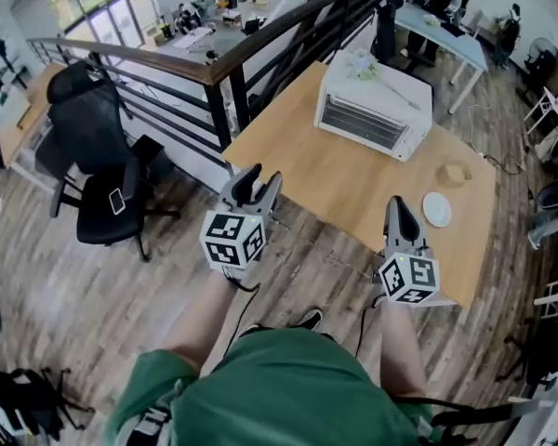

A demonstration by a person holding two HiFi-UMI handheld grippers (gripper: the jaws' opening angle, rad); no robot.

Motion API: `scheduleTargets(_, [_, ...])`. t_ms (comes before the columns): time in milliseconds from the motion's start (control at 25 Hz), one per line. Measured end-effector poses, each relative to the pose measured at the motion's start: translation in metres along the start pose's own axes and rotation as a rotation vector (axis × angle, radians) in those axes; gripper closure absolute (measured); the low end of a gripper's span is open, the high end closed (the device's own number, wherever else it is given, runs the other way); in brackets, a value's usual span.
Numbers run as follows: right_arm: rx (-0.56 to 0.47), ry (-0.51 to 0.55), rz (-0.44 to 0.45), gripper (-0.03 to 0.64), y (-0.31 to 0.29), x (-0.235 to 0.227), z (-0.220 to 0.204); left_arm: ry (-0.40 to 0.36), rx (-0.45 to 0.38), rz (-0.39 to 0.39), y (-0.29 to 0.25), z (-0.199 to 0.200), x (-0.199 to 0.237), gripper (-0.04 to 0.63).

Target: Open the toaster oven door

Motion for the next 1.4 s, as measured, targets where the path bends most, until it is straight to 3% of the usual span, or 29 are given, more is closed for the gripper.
scheduleTargets(360, [0.003, -0.047, 0.014, 0.592, -0.021, -0.078, 0.005, -0.033, 0.03, 0.017, -0.059, 0.002, -0.044, 0.413])
scheduleTargets(520, [0.0, -0.057, -0.012, 0.591, -0.024, -0.107, 0.004, -0.072, 0.035, -0.023, -0.078, 0.001, -0.065, 0.472])
scheduleTargets(800, [0.006, -0.059, -0.049, 0.591, -0.045, -0.131, 0.003, -0.069, 0.047, -0.053, -0.124, -0.003, -0.063, 0.476])
scheduleTargets(1240, [-0.014, -0.031, -0.241, 0.568, -0.106, -0.17, 0.014, -0.056, 0.044, -0.268, -0.257, -0.011, -0.045, 0.474])
scheduleTargets(1400, [-0.016, -0.026, -0.294, 0.56, -0.133, -0.17, 0.015, -0.105, 0.067, -0.382, -0.294, -0.016, -0.041, 0.474])
Point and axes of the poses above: the fingertips, and each gripper's own axes: y backward along the fingers, x to its left, z out of its top, the point moved 1 cm from there along y, backward along the fingers, and after that the axes turned 9 degrees about -y, right-handed, at the moved point
